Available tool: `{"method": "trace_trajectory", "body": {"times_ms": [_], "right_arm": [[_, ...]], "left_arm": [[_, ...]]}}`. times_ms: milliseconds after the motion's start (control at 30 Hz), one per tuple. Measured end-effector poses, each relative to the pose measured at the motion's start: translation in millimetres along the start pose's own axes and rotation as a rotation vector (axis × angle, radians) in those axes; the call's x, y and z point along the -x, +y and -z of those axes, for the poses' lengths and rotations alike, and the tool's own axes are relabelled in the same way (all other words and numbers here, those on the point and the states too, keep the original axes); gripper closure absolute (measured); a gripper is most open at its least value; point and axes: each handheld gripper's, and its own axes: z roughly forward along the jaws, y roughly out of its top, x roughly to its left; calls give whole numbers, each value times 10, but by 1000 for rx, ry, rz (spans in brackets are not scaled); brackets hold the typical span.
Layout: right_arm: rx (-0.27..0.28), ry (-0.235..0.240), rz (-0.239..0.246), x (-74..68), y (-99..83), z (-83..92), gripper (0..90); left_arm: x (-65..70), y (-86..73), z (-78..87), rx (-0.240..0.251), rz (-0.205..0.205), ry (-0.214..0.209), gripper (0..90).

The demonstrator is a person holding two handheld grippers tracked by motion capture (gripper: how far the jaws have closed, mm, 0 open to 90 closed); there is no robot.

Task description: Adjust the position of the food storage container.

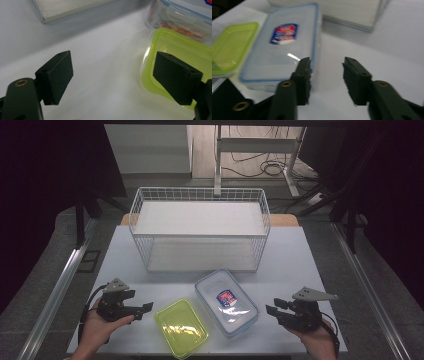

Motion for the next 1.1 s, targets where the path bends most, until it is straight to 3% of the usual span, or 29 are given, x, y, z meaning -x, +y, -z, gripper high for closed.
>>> {"method": "trace_trajectory", "body": {"times_ms": [167, 200, 267, 400, 433, 600, 633, 700, 833, 1100], "right_arm": [[-7, 83, 46, -185, 104, -54, 802], [-7, 83, 46, -185, 104, -54, 802], [-42, 118, 74, -298, 141, -175, 875], [-88, 172, 131, -539, 214, -362, 886], [-88, 172, 131, -539, 214, -362, 886], [-156, 239, 226, -956, 209, -573, 886], [-156, 239, 226, -956, 209, -573, 886], [-184, 263, 260, -1092, 179, -620, 886], [-225, 261, 295, -1190, 120, -685, 886], [-262, 246, 290, -1190, 37, -791, 888]], "left_arm": [[16, -6, -23, -7, -7, -5, 157], [16, -6, -23, -7, -7, -5, 156], [29, -3, -27, -8, -4, -11, 156], [34, 0, -27, -9, -4, -12, 156], [34, 0, -27, -9, -4, -12, 156], [20, -11, -38, -15, -2, -9, 156], [20, -11, -38, -15, -2, -9, 156], [21, -13, -40, -17, -2, -10, 156], [18, -9, -35, -14, -1, -7, 156], [14, -18, -46, -13, -1, -2, 155]]}}
